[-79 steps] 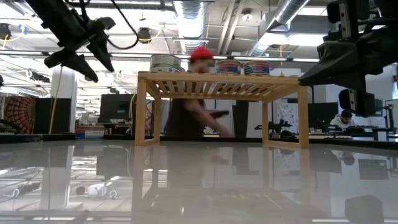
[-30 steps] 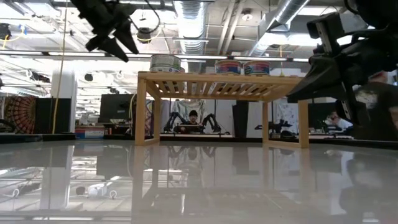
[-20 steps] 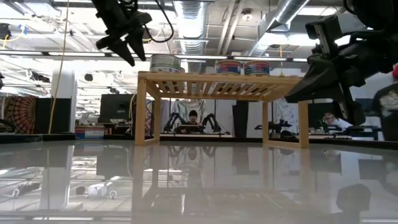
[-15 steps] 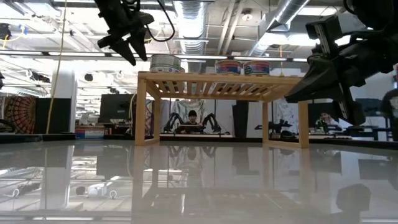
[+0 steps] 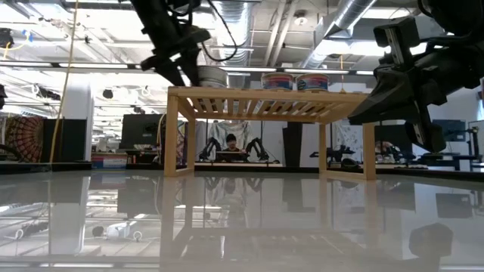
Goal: Stack canned seafood by type on shelf
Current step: Adjust the green tuna cans
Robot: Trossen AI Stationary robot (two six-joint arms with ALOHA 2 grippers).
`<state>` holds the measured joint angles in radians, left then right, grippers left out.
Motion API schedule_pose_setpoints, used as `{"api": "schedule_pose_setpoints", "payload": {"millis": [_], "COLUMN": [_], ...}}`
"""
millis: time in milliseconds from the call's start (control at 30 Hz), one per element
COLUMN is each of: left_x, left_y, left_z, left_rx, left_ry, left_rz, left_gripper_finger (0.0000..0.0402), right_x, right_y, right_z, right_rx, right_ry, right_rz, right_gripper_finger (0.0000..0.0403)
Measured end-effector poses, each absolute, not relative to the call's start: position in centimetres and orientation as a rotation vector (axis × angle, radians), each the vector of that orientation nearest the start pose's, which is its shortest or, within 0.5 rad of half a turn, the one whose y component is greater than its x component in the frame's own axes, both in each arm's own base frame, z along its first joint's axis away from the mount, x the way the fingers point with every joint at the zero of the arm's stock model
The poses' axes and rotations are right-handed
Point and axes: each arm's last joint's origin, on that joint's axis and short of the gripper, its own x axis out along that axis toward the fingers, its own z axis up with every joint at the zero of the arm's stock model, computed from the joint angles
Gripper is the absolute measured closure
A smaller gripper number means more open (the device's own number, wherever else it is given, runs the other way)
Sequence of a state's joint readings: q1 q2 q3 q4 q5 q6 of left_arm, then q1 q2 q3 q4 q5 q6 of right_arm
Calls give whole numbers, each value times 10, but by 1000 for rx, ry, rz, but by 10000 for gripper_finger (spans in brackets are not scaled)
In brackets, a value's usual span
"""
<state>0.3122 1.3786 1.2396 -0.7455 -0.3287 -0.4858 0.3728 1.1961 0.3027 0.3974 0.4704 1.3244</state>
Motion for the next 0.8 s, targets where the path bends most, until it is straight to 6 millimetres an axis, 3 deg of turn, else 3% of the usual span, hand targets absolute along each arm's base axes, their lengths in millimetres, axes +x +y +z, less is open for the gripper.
{"api": "schedule_pose_setpoints", "payload": {"millis": [367, 800], "left_x": [291, 297], "left_y": [98, 105], "left_z": [316, 328], "left_rx": [-432, -355], "left_ry": [580, 454], "left_rz": [671, 668], "left_gripper_finger": [205, 205], "right_x": [197, 197], "right_y": [63, 63], "right_z": [151, 151], "right_rx": [1097, 1083], "right_ry": [313, 315], "right_rz": [-372, -369], "right_gripper_finger": [376, 375]}}
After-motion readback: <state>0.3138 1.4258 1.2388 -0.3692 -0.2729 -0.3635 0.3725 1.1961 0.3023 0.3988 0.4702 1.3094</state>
